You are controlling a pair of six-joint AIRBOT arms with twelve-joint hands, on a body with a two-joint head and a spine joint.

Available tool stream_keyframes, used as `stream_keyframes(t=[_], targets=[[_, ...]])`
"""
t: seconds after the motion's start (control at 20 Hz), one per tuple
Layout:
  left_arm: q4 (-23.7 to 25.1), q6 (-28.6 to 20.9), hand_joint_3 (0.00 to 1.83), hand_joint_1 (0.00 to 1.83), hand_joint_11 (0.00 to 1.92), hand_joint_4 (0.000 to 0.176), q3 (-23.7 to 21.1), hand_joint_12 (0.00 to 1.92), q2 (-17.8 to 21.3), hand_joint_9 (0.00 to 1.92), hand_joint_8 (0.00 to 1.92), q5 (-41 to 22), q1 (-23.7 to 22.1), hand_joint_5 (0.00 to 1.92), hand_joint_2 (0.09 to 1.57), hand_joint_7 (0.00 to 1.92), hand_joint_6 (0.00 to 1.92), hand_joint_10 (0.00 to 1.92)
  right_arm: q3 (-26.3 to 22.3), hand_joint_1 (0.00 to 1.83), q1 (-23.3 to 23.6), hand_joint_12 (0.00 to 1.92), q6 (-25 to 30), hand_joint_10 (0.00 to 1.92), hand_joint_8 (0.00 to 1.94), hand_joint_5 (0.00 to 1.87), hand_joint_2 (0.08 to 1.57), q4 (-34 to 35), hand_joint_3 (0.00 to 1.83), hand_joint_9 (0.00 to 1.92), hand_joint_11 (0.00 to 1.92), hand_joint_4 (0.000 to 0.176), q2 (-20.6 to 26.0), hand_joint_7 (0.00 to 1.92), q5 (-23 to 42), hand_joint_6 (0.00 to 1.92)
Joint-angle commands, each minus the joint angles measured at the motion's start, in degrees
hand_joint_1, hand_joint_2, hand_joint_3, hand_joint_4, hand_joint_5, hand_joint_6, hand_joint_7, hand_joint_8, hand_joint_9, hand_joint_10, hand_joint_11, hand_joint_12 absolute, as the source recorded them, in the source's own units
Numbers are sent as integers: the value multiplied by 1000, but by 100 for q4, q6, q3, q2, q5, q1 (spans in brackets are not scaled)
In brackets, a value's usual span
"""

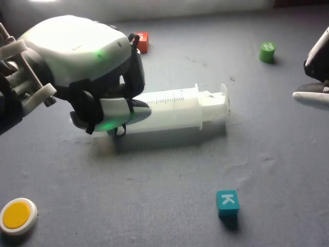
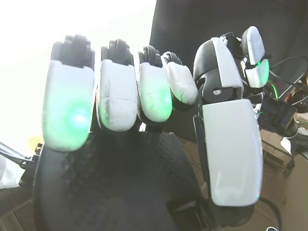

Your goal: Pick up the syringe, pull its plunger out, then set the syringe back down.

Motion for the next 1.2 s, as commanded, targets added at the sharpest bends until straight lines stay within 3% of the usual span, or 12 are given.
stream_keyframes(t=[0.0,0.25,0.4,0.5,0.55,0.65,0.75,0.85,1.15], targets=[[187,18,130,23,0,0,29,128,-21,24,56,-275,-95,40,1198,28,56,53,12,114,24,228,61,57,54,103,1109,-19,114,56,0,0,33,73,658,52],[149,20,11,9,0,0,84,45,-21,12,4,-293,-114,23,1269,12,0,3,12,170,26,318,61,7,6,169,1153,-19,0,119,0,0,33,138,630,6],[-14,176,3,25,11,0,81,37,-25,24,8,-297,-122,33,1265,30,5,6,13,174,25,278,61,2,2,163,1160,-19,1,119,0,0,33,141,620,0],[-559,709,0,250,49,0,84,92,-50,77,3,-355,-185,78,1198,78,2,4,12,191,36,275,61,1,0,163,1166,-19,2,113,0,0,25,137,599,0],[-816,957,0,491,9,0,94,148,-69,46,1,-379,-217,19,1105,42,0,2,12,202,44,265,61,0,0,161,1162,-19,0,106,0,0,18,134,589,0],[-1204,1383,0,767,0,0,151,250,-125,51,2,-405,-264,0,913,45,0,2,13,187,51,258,61,0,0,142,1166,-20,2,93,0,0,15,111,589,0],[-1311,1429,0,941,0,0,268,268,-271,67,9,-641,-265,0,926,70,0,6,13,159,47,174,61,2,2,121,1174,-20,3,66,0,0,16,88,587,2],[-1425,1429,0,1152,0,0,443,423,-463,132,9,-746,-265,49,931,125,7,11,13,165,47,199,61,5,3,127,1164,-20,0,79,0,0,15,97,571,3],[-1818,1429,0,1054,0,0,952,571,-1175,196,10,-987,-164,103,926,184,9,13,13,179,98,219,88,3,2,140,1168,-20,1,98,0,0,10,122,493,3]])
